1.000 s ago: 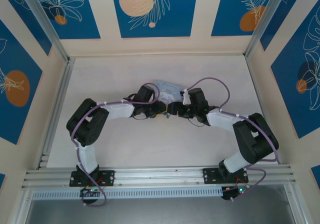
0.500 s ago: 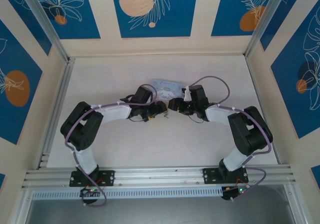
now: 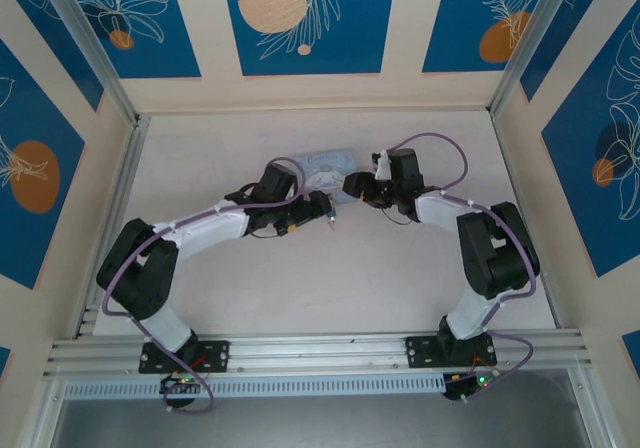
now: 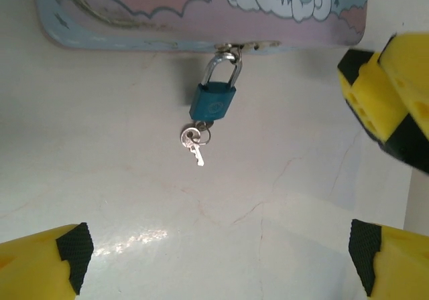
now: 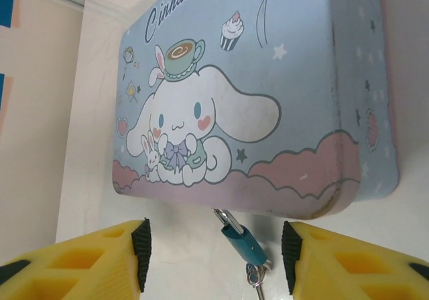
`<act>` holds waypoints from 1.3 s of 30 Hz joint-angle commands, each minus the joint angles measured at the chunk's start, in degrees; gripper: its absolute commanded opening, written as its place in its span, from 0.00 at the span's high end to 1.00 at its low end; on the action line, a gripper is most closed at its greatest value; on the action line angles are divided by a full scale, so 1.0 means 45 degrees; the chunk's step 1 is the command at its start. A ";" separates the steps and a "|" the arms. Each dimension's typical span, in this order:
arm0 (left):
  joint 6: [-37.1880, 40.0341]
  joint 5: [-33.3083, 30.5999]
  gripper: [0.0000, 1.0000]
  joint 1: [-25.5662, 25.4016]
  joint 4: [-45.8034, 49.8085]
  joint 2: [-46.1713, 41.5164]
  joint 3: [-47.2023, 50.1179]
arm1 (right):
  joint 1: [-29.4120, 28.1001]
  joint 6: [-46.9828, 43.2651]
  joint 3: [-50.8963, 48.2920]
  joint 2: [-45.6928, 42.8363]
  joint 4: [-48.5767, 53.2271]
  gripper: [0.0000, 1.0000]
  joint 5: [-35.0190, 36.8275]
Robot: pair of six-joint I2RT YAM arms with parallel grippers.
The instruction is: Unlock the padlock with the key
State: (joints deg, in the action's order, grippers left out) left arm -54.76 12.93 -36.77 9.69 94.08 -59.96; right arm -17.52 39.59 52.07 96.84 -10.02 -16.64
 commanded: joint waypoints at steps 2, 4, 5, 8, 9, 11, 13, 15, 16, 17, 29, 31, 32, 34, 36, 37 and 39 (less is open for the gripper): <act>0.0504 -0.0384 0.00 0.0645 0.0617 -0.0384 -0.0633 | -0.0308 -0.0420 -0.0514 -0.0676 0.0112 0.47 -0.0655; 0.0618 -0.0263 0.00 0.0979 0.0613 -0.0287 -0.0841 | -0.0534 -0.0572 -0.0889 -0.0647 -0.0099 0.48 -0.0608; 0.0681 -0.0194 0.00 0.1158 0.0648 -0.0201 -0.0954 | -0.0603 -0.0617 -0.1015 -0.0586 -0.0221 0.48 -0.0581; 0.1002 0.0045 0.00 0.1681 0.0935 0.0140 -0.1505 | -0.0821 -0.0726 -0.1162 -0.0118 -0.0518 0.49 -0.0528; 0.1152 0.0101 0.00 0.1818 0.1043 0.0273 -0.1716 | -0.0896 -0.0794 -0.1133 0.0033 -0.0581 0.50 -0.0502; 0.1389 0.0202 0.00 0.2117 0.1246 0.0514 -0.2068 | -0.1028 -0.0987 -0.1004 0.0325 -0.0596 0.50 -0.0397; 0.1567 0.0356 0.00 0.2380 0.1348 0.0768 -0.2392 | -0.1135 -0.1223 -0.0798 0.0606 -0.0496 0.50 -0.0206; 0.1659 0.0451 0.00 0.2558 0.1398 0.0995 -0.2621 | -0.1231 -0.1458 -0.0557 0.0863 -0.0318 0.50 -0.0086; 0.1703 0.0512 0.00 0.2622 0.1399 0.1125 -0.2731 | -0.1243 -0.1574 -0.0417 0.1024 -0.0228 0.50 -0.0087; 0.1732 0.0573 0.00 0.2677 0.1398 0.1244 -0.2828 | -0.1275 -0.1643 -0.0330 0.1153 -0.0155 0.51 -0.0053; 0.1651 0.0877 0.00 0.2978 0.1110 0.2408 -0.3308 | -0.1749 -0.2280 0.0585 0.2285 0.0227 0.55 0.0083; 0.1631 0.0897 0.00 0.2996 0.1059 0.2486 -0.3318 | -0.1820 -0.2370 0.0652 0.2379 0.0344 0.57 0.0235; 0.1634 0.0897 0.00 0.2996 0.1047 0.2508 -0.3333 | -0.1843 -0.2397 0.0664 0.2415 0.0381 0.58 0.0307; 0.1604 0.0906 0.00 0.3016 0.1006 0.2586 -0.3352 | -0.1907 -0.2467 0.0693 0.2521 0.0476 0.59 0.0516; 0.1584 0.0915 0.00 0.3016 0.0972 0.2628 -0.3392 | -0.1966 -0.2470 0.0776 0.2609 0.0631 0.59 0.0846; 0.1584 0.0923 0.00 0.3013 0.0950 0.2662 -0.3381 | -0.1995 -0.2463 0.0791 0.2657 0.0644 0.59 0.0975; 0.1578 0.0941 0.00 0.3015 0.0925 0.2705 -0.3394 | -0.2053 -0.2378 0.0840 0.2774 0.0674 0.59 0.1170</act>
State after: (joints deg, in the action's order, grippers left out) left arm -47.99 16.05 -23.99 14.28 105.49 -72.95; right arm -26.22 29.74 54.81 107.66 -9.37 -13.50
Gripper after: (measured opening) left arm 0.999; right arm 0.415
